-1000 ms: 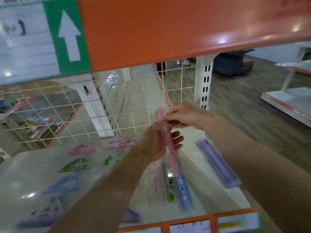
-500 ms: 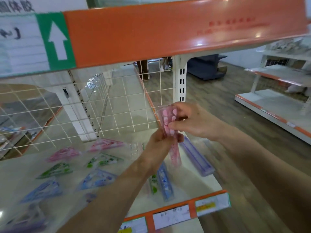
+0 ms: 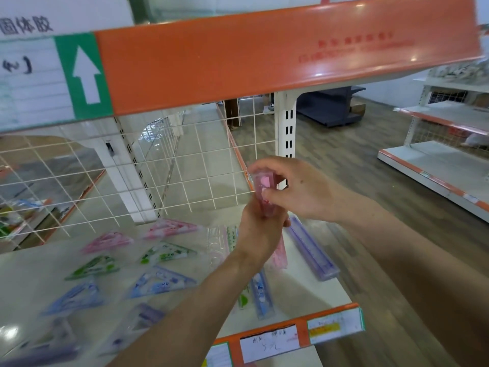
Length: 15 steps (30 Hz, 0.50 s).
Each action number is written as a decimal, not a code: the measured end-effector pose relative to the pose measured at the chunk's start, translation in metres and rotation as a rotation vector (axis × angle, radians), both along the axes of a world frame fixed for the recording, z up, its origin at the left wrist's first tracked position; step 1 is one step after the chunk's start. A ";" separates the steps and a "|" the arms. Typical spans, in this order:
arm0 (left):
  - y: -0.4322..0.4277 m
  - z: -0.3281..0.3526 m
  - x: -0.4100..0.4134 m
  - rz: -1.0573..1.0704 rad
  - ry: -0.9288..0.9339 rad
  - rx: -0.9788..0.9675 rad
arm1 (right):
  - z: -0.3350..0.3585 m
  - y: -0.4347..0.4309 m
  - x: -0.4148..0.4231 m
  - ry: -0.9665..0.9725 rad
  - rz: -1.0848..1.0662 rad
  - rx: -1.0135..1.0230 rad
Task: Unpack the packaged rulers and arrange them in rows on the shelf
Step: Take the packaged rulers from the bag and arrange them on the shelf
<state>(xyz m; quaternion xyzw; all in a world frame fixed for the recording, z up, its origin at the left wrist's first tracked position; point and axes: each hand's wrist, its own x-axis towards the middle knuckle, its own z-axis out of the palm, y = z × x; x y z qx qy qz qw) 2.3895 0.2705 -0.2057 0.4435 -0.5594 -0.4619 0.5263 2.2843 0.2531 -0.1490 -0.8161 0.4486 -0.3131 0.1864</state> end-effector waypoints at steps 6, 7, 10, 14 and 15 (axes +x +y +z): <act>0.001 0.001 0.001 0.122 -0.052 -0.020 | 0.005 0.002 -0.001 -0.010 -0.002 -0.074; 0.002 0.002 0.001 0.122 -0.046 -0.025 | 0.004 0.003 -0.002 0.005 -0.005 -0.063; 0.005 0.007 -0.002 0.067 0.000 -0.056 | 0.006 0.004 -0.003 -0.034 0.001 -0.033; 0.007 0.000 -0.003 0.075 0.000 -0.106 | 0.005 0.006 -0.002 -0.073 0.017 -0.027; 0.009 -0.005 -0.002 0.068 -0.052 -0.093 | 0.003 0.007 -0.002 -0.057 0.012 -0.024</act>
